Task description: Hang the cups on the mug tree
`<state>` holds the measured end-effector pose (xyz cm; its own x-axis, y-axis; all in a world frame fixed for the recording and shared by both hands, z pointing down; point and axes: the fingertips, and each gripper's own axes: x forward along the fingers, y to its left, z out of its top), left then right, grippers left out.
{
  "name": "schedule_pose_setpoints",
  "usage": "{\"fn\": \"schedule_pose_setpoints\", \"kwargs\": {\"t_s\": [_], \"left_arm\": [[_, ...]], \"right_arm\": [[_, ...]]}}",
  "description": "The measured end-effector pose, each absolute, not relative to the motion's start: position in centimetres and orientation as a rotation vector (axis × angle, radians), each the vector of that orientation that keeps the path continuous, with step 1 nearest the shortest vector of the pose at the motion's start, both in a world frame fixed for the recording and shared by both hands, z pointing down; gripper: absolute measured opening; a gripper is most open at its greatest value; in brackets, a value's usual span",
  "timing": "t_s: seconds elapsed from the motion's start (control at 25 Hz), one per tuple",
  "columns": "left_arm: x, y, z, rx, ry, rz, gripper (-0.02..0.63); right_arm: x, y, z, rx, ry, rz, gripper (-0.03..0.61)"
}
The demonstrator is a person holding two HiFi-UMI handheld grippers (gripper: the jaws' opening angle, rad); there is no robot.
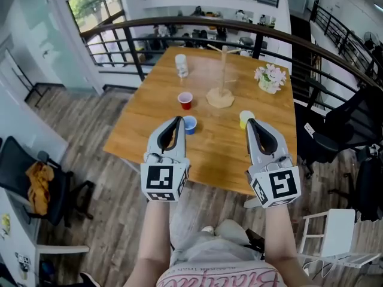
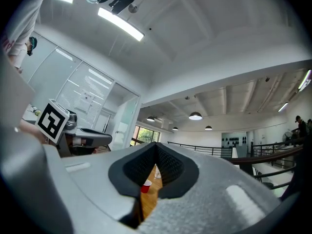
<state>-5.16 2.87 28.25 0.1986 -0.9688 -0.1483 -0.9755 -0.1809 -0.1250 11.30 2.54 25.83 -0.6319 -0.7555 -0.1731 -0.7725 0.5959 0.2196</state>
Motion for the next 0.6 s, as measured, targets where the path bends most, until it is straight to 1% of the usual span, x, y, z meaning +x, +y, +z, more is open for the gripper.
{"fn": "schedule_pose_setpoints", "kwargs": {"t_s": [0.2, 0.28, 0.4, 0.52, 0.6], "left_arm": [[-6.2, 1.6, 29.4, -2.305, 1.905, 0.058, 0.017], [-6.3, 1.0, 29.6, -2.326, 1.899, 0.057, 0.062], [-6.3, 0.0, 29.9, -2.339, 1.886, 0.041, 0.087], [-6.7, -1.1, 30.1, -2.347, 1.884, 0.049, 0.134], [-7.1, -1.9, 30.1, -2.355, 1.886, 0.066, 0.145]], "right_arm": [[10.6, 1.5, 27.1, -1.322, 2.773, 0.384, 0.002], [10.3, 1.0, 27.3, -1.318, 2.785, 0.382, 0.002], [9.7, 0.0, 27.4, -1.311, 2.795, 0.385, 0.002], [9.0, -1.0, 27.6, -1.296, 2.803, 0.383, 0.002], [8.5, -1.9, 27.8, -1.284, 2.813, 0.373, 0.002]]}}
